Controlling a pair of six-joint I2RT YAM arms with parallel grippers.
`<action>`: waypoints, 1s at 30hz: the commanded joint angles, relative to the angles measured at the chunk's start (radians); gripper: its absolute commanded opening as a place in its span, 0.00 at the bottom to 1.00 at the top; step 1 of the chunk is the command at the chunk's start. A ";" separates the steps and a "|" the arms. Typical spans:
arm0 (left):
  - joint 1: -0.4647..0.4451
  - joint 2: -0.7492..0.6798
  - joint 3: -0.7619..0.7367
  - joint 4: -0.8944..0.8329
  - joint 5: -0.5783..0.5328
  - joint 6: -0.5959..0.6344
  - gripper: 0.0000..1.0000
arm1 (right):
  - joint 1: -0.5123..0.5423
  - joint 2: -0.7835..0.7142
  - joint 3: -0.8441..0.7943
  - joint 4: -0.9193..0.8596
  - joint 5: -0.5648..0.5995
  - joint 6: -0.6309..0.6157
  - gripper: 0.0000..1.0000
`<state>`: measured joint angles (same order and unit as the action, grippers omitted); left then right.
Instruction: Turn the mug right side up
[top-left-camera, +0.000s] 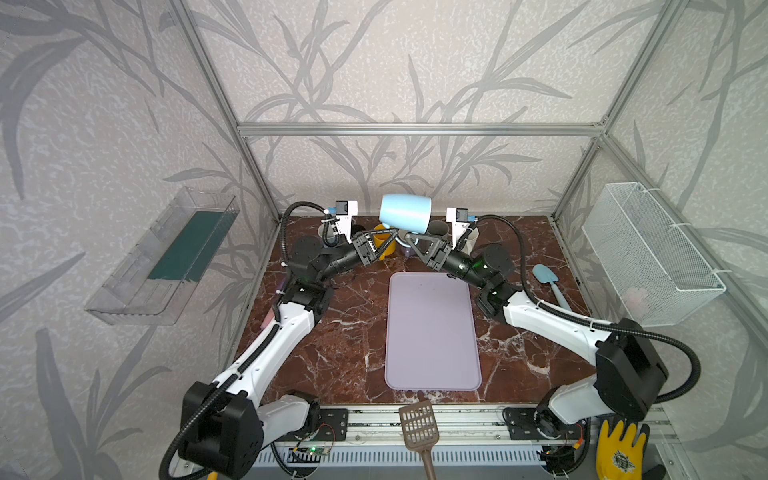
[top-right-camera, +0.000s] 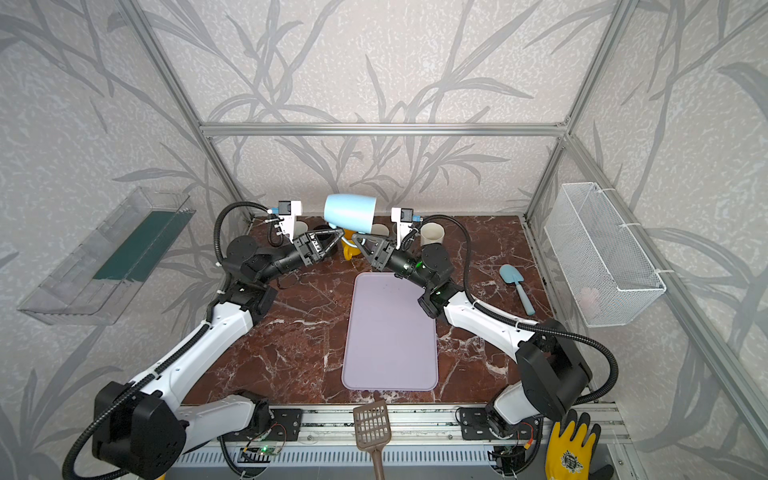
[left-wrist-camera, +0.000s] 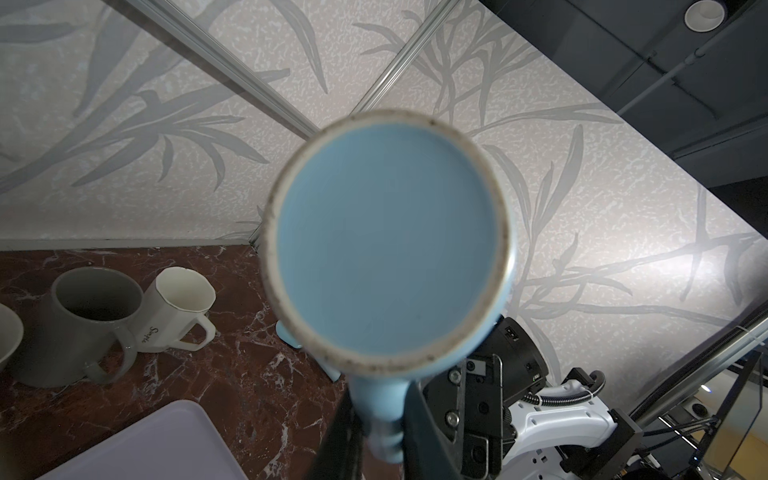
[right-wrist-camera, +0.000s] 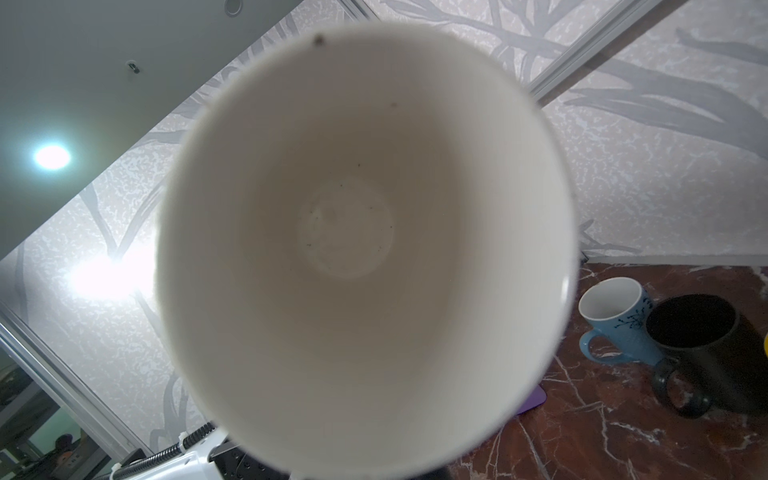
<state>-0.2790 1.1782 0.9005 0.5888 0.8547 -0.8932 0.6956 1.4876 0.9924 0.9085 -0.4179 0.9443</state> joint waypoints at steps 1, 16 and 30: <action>-0.002 -0.055 0.030 -0.100 -0.008 0.119 0.28 | 0.006 -0.058 0.061 -0.010 0.030 -0.040 0.00; -0.003 -0.144 0.023 -0.318 -0.093 0.278 0.41 | -0.004 -0.122 0.057 -0.227 0.048 -0.125 0.00; -0.003 -0.171 0.015 -0.551 -0.209 0.360 0.48 | -0.025 -0.197 0.022 -0.475 0.103 -0.239 0.00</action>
<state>-0.2806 1.0016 0.9005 0.0975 0.6762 -0.5659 0.6765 1.3380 1.0027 0.4000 -0.3325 0.7517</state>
